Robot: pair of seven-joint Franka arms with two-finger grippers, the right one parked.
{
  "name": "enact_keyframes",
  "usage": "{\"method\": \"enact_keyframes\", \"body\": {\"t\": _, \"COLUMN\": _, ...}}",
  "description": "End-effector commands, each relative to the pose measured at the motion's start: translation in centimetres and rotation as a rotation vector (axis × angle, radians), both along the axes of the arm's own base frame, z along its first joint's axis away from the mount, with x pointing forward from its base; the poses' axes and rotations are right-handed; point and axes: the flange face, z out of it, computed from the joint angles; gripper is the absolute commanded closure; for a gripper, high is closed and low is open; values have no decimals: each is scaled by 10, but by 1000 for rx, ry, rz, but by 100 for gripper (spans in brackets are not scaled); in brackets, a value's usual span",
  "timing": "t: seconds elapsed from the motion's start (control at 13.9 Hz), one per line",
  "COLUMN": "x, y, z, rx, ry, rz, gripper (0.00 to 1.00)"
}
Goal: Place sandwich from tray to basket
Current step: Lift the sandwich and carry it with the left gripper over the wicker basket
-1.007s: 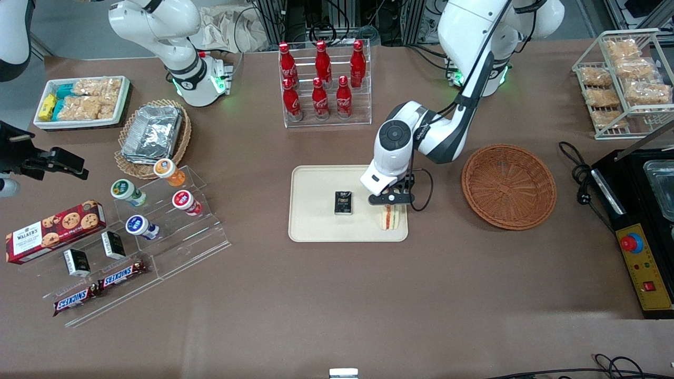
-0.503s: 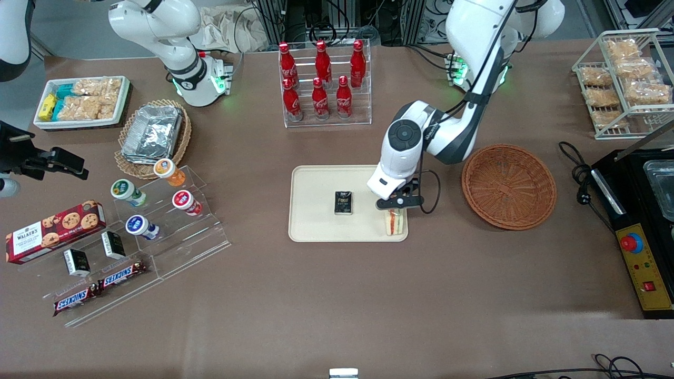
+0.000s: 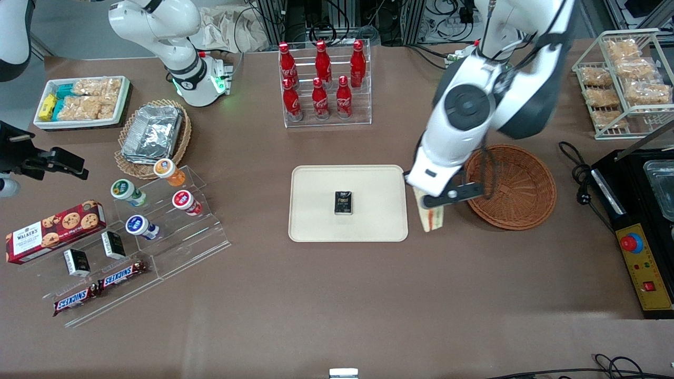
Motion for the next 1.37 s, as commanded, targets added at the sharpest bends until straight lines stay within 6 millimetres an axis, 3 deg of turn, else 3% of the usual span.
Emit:
{"method": "enact_keyframes", "body": {"t": 0.0, "x": 2, "y": 35, "z": 64, "rx": -37, "ry": -4, "rz": 69, "gripper": 100}}
{"method": "enact_keyframes", "body": {"t": 0.14, "x": 3, "y": 81, "z": 113, "rx": -65, "ry": -6, "rz": 126, "gripper": 100}}
{"method": "enact_keyframes", "body": {"t": 0.29, "x": 4, "y": 128, "z": 146, "rx": -72, "ry": -16, "rz": 187, "gripper": 100}}
{"method": "enact_keyframes", "body": {"t": 0.43, "x": 1, "y": 160, "z": 162, "rx": -63, "ry": -32, "rz": 229, "gripper": 100}}
{"method": "enact_keyframes", "body": {"t": 0.58, "x": 5, "y": 196, "z": 166, "rx": -59, "ry": -35, "rz": 292, "gripper": 100}}
{"method": "enact_keyframes", "body": {"t": 0.79, "x": 7, "y": 232, "z": 157, "rx": -15, "ry": 0, "rz": 344, "gripper": 100}}
{"method": "enact_keyframes", "body": {"t": 0.93, "x": 8, "y": 253, "z": 128, "rx": 4, "ry": 61, "rz": 377, "gripper": 100}}
{"method": "enact_keyframes", "body": {"t": 1.22, "x": -1, "y": 266, "z": 69, "rx": 50, "ry": 96, "rz": 389, "gripper": 100}}
{"method": "enact_keyframes", "body": {"t": 1.29, "x": -4, "y": 280, "z": 52, "rx": 43, "ry": 97, "rz": 413, "gripper": 100}}
